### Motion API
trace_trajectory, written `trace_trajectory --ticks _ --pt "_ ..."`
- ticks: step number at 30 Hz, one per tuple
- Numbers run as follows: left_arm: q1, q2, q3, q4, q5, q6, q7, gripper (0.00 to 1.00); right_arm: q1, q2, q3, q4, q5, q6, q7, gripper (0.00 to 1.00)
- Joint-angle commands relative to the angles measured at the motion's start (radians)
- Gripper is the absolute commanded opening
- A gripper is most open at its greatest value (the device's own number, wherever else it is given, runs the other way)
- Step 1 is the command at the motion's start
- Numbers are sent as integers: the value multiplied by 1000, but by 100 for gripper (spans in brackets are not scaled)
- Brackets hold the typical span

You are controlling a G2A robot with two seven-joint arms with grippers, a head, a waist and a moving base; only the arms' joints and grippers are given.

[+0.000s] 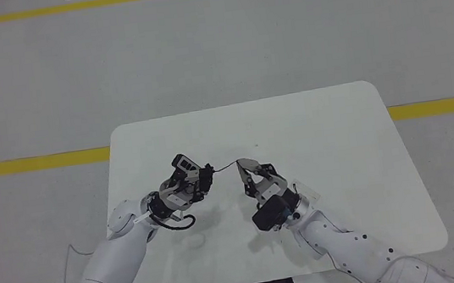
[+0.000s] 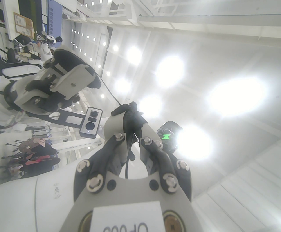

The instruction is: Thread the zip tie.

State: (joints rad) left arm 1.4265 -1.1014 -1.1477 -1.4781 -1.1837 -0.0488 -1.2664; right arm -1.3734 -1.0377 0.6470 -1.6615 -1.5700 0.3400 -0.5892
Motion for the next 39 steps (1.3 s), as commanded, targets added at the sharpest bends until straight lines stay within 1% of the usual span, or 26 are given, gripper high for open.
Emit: trace_trajectory --ticks 1,39 --pt "0 0 0 0 0 0 0 0 -1 0 2 0 0 0 2 0" --pt "0 0 0 0 0 0 0 0 -3 1 4 17 0 0 31 0"
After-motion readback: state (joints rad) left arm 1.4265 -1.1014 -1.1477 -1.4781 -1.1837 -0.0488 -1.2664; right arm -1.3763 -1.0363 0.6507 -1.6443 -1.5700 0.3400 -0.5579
